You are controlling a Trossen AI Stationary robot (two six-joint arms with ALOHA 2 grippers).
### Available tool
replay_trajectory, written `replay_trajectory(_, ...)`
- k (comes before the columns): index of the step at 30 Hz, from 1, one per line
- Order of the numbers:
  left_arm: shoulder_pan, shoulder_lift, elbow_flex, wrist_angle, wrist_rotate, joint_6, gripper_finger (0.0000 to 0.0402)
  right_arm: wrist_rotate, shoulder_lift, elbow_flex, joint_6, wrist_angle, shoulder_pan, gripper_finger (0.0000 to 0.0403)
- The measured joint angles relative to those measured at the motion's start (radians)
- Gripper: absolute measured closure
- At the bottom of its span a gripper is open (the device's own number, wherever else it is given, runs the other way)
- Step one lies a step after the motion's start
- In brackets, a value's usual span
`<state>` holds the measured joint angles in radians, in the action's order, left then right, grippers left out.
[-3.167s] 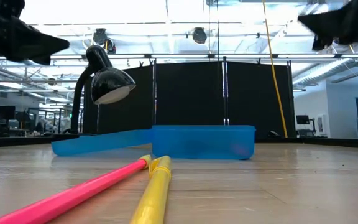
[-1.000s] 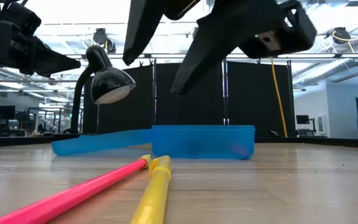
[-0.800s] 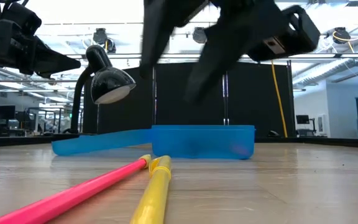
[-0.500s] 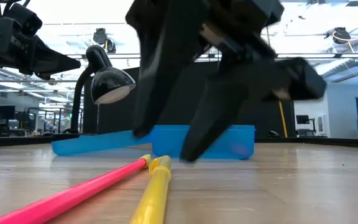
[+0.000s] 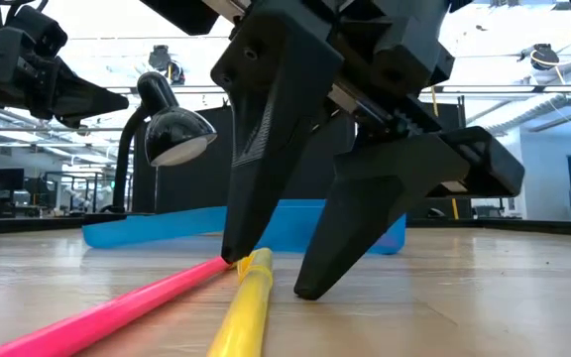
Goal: Pick & place school supplies into a supply box
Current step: Put the yellow pen into the blue box
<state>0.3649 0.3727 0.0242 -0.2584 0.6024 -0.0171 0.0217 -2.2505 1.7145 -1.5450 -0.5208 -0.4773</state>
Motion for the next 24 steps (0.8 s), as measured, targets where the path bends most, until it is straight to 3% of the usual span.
replay_trajectory(6,0.000,0.000,0.000,0.001,0.000,0.003,0.0364,-0.007,0.004,-0.001,0.101,-0.008,0.015,0.0259)
replay_trajectory(13,0.000,0.000,0.000,0.025,-0.001,0.003,0.0364,0.097,0.029,-0.006,0.218,-0.010,-0.010,0.0259)
replay_trajectory(21,0.000,0.000,0.000,0.024,-0.003,-0.023,0.0364,0.087,0.104,-0.006,0.518,0.028,-0.046,0.0281)
replay_trajectory(24,0.000,0.000,0.000,0.024,-0.003,-0.041,0.0364,0.145,0.164,-0.006,0.584,-0.010,-0.044,0.0291)
